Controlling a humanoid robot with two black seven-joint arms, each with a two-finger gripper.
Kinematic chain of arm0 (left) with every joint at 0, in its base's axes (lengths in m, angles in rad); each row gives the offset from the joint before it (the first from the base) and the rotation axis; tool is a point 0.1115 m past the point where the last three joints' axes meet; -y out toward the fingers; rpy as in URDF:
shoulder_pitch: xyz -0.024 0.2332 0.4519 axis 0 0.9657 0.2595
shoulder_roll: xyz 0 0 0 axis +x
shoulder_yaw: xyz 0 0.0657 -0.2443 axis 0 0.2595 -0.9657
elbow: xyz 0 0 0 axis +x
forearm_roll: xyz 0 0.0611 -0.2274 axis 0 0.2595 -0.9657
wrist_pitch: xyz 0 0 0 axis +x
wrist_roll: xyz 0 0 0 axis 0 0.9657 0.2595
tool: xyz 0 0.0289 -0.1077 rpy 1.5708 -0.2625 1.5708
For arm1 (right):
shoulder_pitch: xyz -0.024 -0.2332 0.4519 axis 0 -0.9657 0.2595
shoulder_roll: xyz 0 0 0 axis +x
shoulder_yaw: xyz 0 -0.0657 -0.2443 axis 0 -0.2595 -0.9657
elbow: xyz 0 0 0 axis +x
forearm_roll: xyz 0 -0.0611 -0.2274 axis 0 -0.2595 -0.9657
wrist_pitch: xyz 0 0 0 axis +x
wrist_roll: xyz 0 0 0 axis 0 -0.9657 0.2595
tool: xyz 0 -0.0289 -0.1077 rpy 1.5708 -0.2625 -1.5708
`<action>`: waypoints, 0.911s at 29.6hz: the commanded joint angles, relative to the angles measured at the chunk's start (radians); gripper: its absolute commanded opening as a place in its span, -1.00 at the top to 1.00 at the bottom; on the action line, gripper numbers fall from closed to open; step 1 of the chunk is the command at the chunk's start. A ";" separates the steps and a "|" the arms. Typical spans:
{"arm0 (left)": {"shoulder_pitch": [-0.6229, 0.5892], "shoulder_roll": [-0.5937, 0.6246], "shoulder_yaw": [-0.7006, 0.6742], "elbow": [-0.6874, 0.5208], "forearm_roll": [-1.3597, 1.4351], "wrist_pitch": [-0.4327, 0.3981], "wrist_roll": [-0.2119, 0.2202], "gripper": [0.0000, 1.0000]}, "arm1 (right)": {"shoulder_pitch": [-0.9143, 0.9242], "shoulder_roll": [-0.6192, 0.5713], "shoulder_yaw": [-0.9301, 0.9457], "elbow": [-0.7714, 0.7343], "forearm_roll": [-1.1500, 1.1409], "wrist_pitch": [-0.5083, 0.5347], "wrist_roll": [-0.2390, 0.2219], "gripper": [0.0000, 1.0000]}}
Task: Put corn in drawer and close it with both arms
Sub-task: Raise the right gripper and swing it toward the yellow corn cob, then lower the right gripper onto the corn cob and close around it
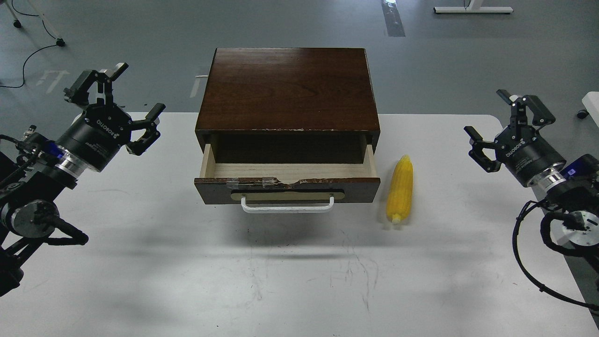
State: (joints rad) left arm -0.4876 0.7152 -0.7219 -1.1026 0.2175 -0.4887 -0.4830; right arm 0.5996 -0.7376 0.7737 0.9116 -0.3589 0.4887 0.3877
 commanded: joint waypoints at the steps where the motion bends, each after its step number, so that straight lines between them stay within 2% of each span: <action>1: -0.005 -0.005 -0.001 -0.003 0.008 0.000 -0.005 -1.00 | 0.116 -0.051 -0.042 0.003 -0.251 0.000 -0.026 -1.00; 5: -0.006 -0.019 -0.001 -0.003 0.008 0.000 -0.005 -1.00 | 0.267 -0.046 -0.224 0.003 -0.440 0.000 -0.033 -1.00; 9: -0.008 -0.031 -0.002 -0.003 0.008 0.000 -0.005 -1.00 | 0.370 -0.025 -0.411 -0.003 -0.520 0.000 -0.030 -1.00; 13: -0.011 -0.048 -0.005 -0.003 0.009 0.000 -0.003 -1.00 | 0.398 0.023 -0.586 -0.007 -0.621 0.000 -0.029 -1.00; 19: -0.019 -0.074 -0.004 -0.003 0.028 0.000 -0.003 -1.00 | 0.399 0.026 -0.663 -0.011 -0.759 0.000 -0.027 -1.00; 27: -0.020 -0.082 -0.008 -0.003 0.065 0.000 -0.005 -1.00 | 0.433 0.061 -0.763 -0.019 -0.762 0.000 -0.027 -1.00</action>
State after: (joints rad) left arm -0.5060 0.6341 -0.7287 -1.1060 0.2792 -0.4887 -0.4868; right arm 1.0095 -0.7004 0.0574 0.8931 -1.1209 0.4885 0.3605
